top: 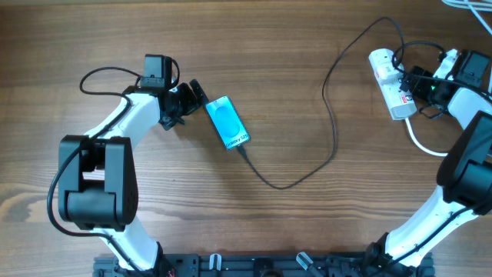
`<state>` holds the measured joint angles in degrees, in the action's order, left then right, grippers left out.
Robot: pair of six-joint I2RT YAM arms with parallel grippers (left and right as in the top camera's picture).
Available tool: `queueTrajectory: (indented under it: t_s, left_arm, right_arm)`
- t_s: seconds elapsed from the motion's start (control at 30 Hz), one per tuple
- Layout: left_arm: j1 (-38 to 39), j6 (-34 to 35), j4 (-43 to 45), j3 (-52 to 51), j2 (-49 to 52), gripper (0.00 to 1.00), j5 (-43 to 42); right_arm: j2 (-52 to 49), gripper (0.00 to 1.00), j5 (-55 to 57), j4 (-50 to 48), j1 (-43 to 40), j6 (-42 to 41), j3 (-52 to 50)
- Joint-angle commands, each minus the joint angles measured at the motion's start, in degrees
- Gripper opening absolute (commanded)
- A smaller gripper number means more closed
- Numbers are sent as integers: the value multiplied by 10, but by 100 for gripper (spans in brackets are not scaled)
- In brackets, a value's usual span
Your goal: Plug charger to phone and switch on socket
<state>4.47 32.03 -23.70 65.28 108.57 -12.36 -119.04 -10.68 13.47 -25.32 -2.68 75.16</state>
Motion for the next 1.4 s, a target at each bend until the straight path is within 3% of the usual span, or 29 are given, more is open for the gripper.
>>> queueTrajectory:
  t_s: [0.0,0.7,0.8,1.37]
  left_arm:
    - [-1,2,-5,-5,4,100,9]
    - [-1,2,-5,-5,4,100,9]
    - [-1,2,-5,-5,4,100,9]
    - [-1,2,-5,-5,4,100,9]
  right_arm:
    - [-15,100,6,21,26,41,-7]
    - [-15,100,8,31,37,43,-7]
    - [-14,100,8,41,35,83,-5]
    - [86,100,8,82,31,98,-5]
